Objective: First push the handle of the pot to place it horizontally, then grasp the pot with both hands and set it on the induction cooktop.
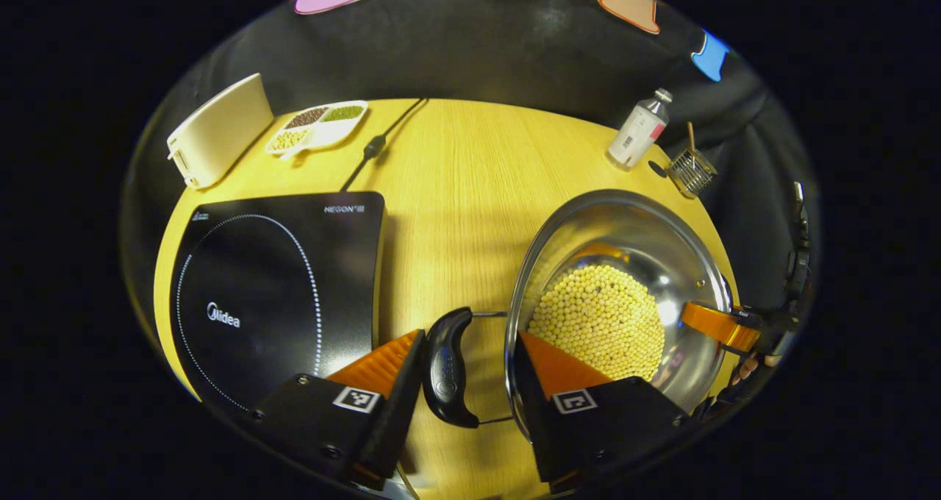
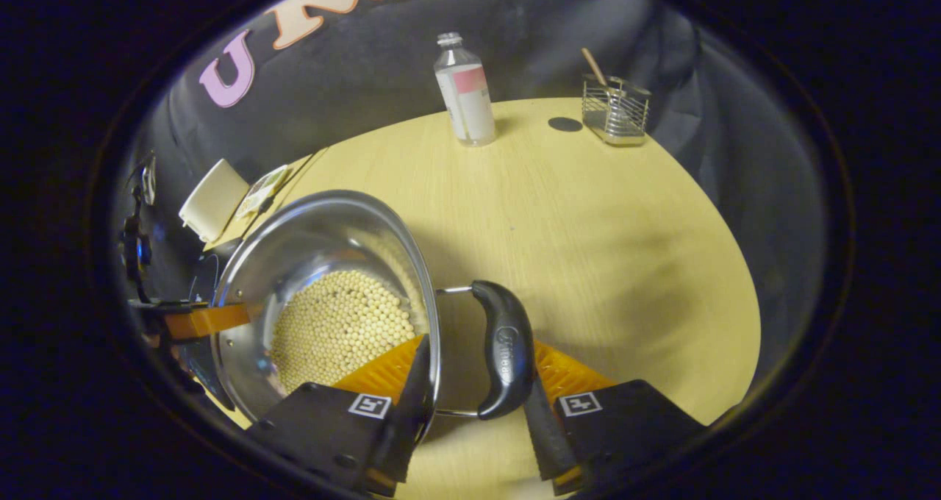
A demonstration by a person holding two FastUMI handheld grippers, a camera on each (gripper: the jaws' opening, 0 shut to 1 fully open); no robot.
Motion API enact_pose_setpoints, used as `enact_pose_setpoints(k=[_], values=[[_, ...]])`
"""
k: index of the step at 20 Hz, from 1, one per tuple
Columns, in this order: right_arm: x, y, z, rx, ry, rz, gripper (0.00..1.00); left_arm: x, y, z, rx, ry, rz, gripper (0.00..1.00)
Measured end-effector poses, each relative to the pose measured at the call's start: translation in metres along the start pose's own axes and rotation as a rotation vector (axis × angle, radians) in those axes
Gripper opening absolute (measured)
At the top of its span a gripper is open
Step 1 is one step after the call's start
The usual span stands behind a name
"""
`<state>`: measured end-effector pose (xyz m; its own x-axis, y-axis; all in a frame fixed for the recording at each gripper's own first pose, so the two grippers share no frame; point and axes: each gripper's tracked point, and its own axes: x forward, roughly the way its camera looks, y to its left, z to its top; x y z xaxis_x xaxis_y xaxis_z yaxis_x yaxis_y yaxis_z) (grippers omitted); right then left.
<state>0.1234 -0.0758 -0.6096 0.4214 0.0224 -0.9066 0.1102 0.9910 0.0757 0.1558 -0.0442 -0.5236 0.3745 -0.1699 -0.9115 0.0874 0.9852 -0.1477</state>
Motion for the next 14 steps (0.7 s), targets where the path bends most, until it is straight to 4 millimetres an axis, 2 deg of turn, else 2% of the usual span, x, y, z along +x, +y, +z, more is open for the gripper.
enact_pose_setpoints(k=[1, 2, 3, 4, 5, 6, 8, 9, 10, 14], values=[[-0.002, 0.001, -0.004, 0.018, 0.011, 0.008, 0.60, 0.002, -0.001, 0.002, 0.000, -0.006, -0.012, 0.67], [-0.003, 0.001, -0.003, 0.050, 0.018, 0.022, 0.58, 0.002, 0.000, 0.000, -0.006, -0.005, -0.030, 0.64], [-0.003, 0.003, -0.002, 0.087, 0.019, 0.034, 0.61, 0.002, -0.001, 0.001, -0.019, -0.010, -0.045, 0.62], [-0.007, 0.004, 0.001, 0.118, 0.027, 0.051, 0.51, 0.001, -0.001, 0.000, -0.032, 0.002, -0.046, 0.61], [-0.002, 0.007, -0.003, 0.140, 0.034, 0.063, 0.48, -0.002, 0.000, -0.004, -0.039, 0.019, -0.042, 0.58], [-0.007, 0.008, -0.001, 0.139, 0.028, 0.066, 0.43, -0.004, 0.000, -0.007, -0.052, 0.026, -0.042, 0.57], [-0.019, 0.010, 0.003, 0.133, 0.013, 0.073, 0.42, -0.015, -0.001, -0.008, -0.082, 0.020, -0.041, 0.55], [-0.023, 0.014, 0.005, 0.130, 0.008, 0.081, 0.42, -0.022, -0.001, -0.005, -0.083, 0.005, -0.039, 0.58], [-0.028, 0.017, 0.005, 0.127, 0.000, 0.088, 0.48, -0.030, 0.001, -0.005, -0.079, -0.007, -0.034, 0.55], [-0.049, 0.036, 0.007, 0.123, -0.021, 0.125, 0.48, -0.062, 0.011, -0.001, -0.072, -0.044, -0.009, 0.55]])
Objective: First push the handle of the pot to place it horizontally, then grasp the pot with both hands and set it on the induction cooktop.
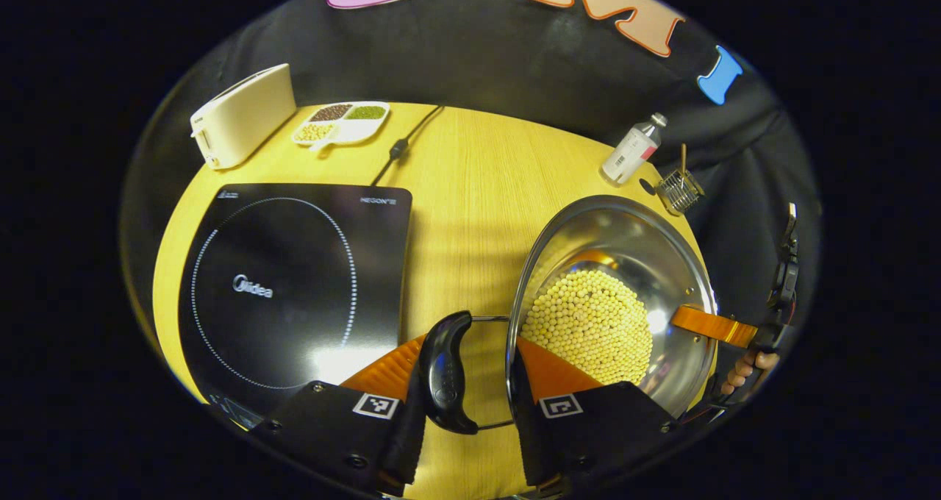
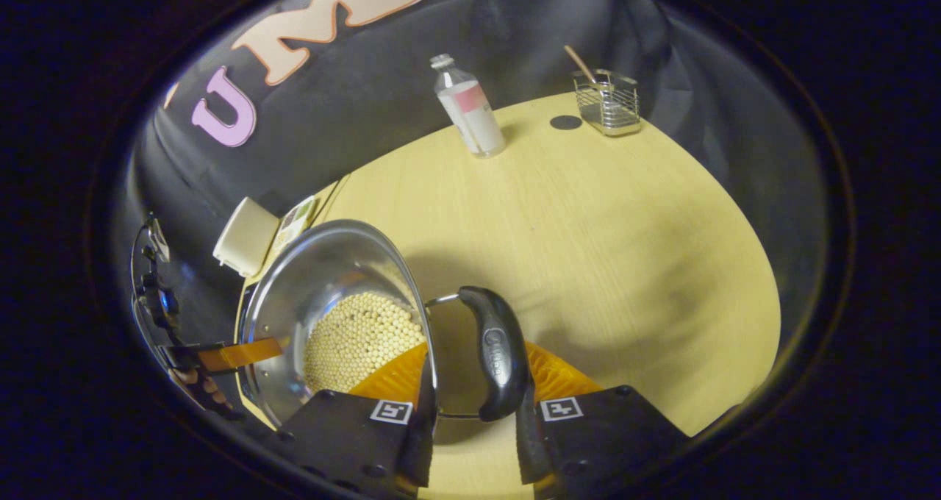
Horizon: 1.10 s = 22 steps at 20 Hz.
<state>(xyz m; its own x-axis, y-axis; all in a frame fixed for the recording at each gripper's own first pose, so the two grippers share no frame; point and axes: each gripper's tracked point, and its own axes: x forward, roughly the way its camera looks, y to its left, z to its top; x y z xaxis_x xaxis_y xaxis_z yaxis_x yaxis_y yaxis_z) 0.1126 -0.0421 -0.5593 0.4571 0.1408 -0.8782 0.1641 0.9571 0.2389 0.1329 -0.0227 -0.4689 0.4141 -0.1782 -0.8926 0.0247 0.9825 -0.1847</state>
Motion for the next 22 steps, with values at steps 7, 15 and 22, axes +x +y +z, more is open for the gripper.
enact_pose_setpoints(k=[7, 15, 22], values=[[-0.022, 0.046, -0.012, -0.012, -0.014, 0.039, 0.48, -0.043, 0.031, 0.003, -0.017, -0.038, 0.014, 0.55], [-0.012, 0.124, -0.037, 0.003, -0.002, 0.012, 0.48, -0.063, 0.104, 0.021, -0.015, -0.051, -0.030, 0.55], [0.017, 0.219, -0.067, 0.026, 0.005, -0.045, 0.48, -0.063, 0.201, 0.044, 0.024, -0.028, -0.061, 0.54]])
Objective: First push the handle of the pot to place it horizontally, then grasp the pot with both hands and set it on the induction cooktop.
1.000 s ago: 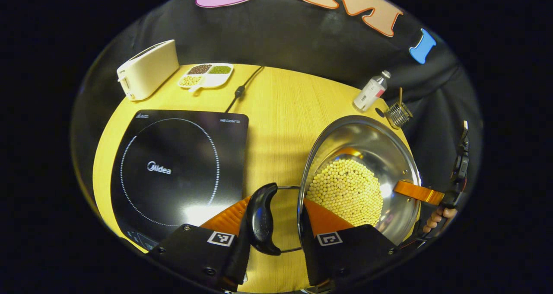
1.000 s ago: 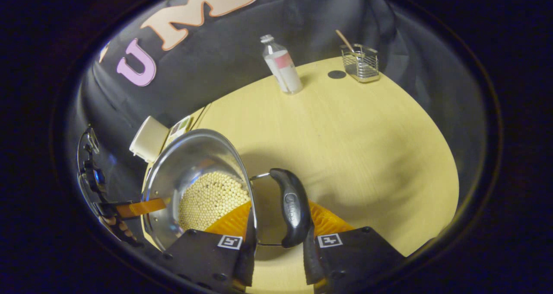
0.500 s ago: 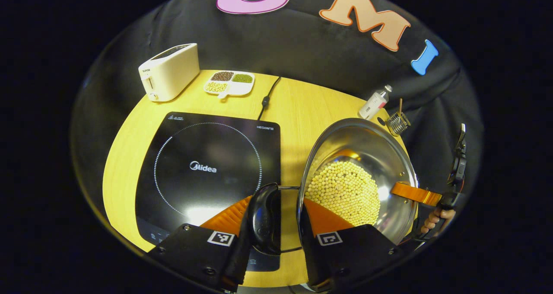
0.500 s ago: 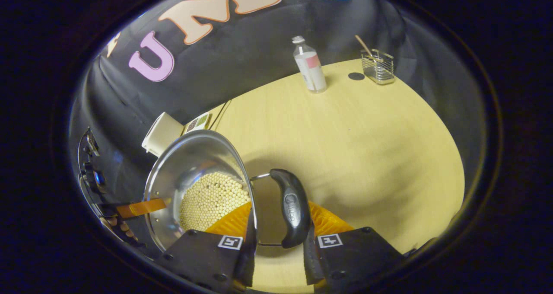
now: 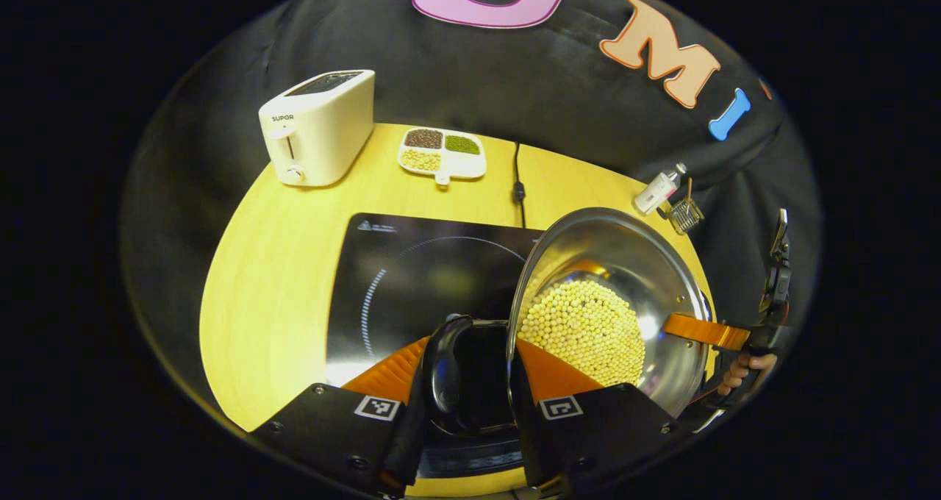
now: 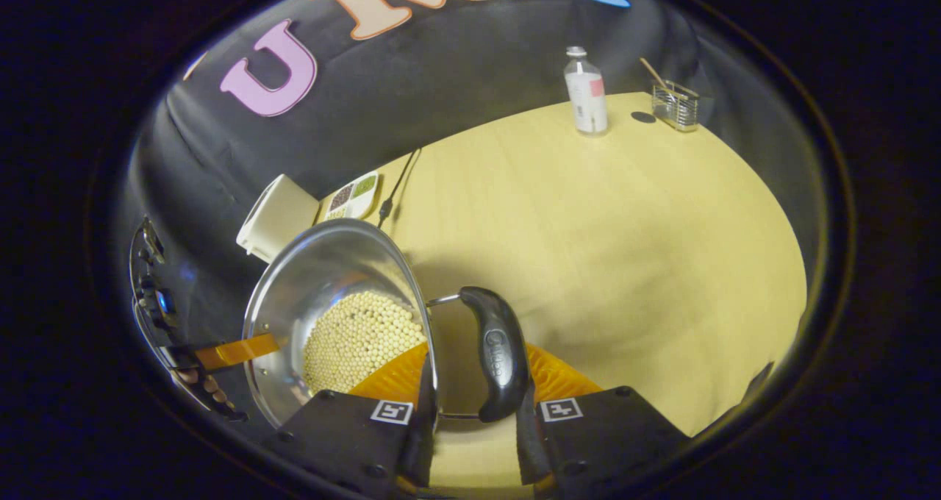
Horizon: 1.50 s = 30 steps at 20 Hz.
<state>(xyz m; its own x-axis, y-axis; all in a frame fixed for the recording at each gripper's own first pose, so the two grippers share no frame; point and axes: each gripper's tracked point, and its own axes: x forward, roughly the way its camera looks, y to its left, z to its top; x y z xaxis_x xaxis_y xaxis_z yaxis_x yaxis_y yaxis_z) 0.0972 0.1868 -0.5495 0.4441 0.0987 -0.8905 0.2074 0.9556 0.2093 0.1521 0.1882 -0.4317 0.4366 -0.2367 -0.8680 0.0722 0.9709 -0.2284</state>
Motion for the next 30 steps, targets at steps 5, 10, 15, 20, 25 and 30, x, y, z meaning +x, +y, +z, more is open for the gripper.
enact_pose_setpoints(k=[5, 10, 15, 20, 25, 30], values=[[0.015, 0.046, -0.015, 0.023, 0.001, -0.016, 0.48, -0.004, 0.046, 0.013, 0.034, -0.015, -0.001, 0.55], [0.026, 0.073, -0.022, 0.023, 0.010, -0.035, 0.48, -0.002, 0.073, 0.018, 0.046, -0.028, -0.004, 0.54], [0.034, 0.083, -0.029, 0.011, 0.020, -0.047, 0.48, 0.002, 0.089, 0.008, 0.000, -0.030, -0.017, 0.55], [0.043, 0.085, -0.026, 0.035, 0.018, -0.054, 0.46, 0.003, 0.092, 0.022, 0.055, -0.071, -0.002, 0.55], [0.044, 0.085, -0.020, 0.033, 0.000, -0.068, 0.51, 0.003, 0.092, 0.026, 0.048, -0.069, 0.020, 0.58], [0.037, 0.079, -0.013, 0.012, -0.023, -0.059, 0.67, -0.007, 0.087, 0.033, 0.084, -0.131, 0.090, 0.70]])
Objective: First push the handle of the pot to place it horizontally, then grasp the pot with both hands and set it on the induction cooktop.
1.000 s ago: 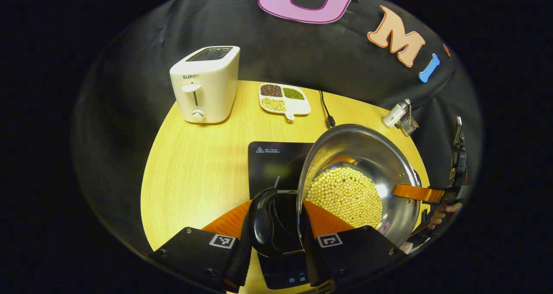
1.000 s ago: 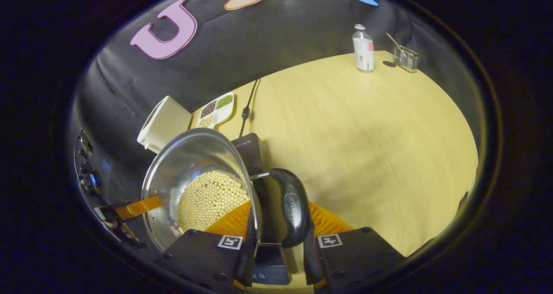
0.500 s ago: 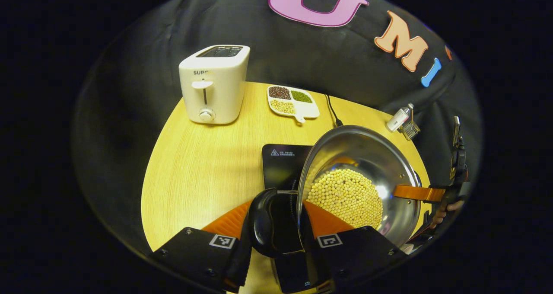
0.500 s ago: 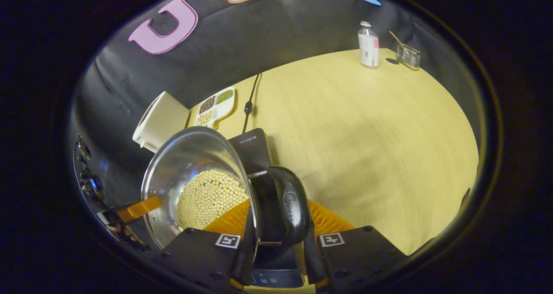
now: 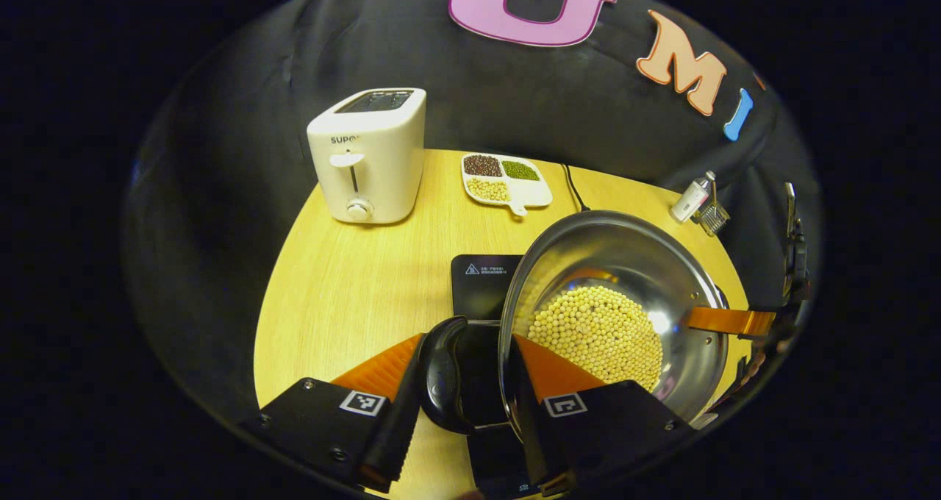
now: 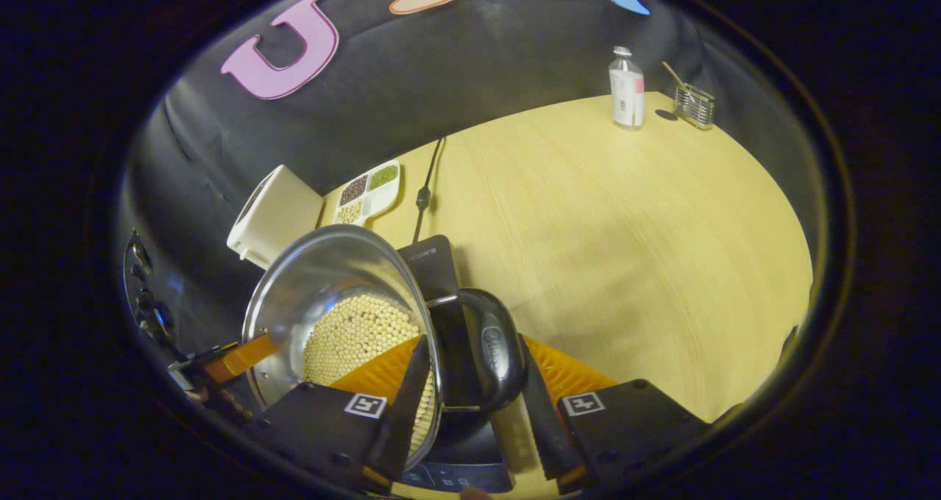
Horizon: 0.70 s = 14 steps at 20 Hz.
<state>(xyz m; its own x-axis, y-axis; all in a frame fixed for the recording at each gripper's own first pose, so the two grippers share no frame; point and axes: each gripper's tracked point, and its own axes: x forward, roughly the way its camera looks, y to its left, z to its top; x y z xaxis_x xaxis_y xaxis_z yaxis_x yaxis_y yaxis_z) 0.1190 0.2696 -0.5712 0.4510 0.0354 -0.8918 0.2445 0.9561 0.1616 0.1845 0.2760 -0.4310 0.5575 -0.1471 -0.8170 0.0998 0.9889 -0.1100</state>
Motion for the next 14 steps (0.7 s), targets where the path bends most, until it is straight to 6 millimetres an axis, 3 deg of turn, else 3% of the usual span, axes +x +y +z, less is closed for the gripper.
enact_pose_setpoints(k=[6, 8, 11, 14], values=[[-0.020, -0.008, 0.009, -0.034, -0.041, 0.051, 0.90, -0.028, 0.008, 0.033, 0.066, -0.140, 0.140, 0.80], [-0.032, -0.013, 0.011, -0.038, -0.061, 0.077, 0.93, -0.043, 0.009, 0.041, 0.095, -0.180, 0.192, 0.80], [-0.052, -0.020, 0.013, -0.064, -0.088, 0.135, 0.99, -0.066, -0.006, 0.046, 0.134, -0.224, 0.237, 0.82], [-0.076, -0.046, 0.012, -0.162, -0.098, 0.176, 0.94, -0.094, -0.035, 0.041, 0.125, -0.250, 0.277, 0.80]])
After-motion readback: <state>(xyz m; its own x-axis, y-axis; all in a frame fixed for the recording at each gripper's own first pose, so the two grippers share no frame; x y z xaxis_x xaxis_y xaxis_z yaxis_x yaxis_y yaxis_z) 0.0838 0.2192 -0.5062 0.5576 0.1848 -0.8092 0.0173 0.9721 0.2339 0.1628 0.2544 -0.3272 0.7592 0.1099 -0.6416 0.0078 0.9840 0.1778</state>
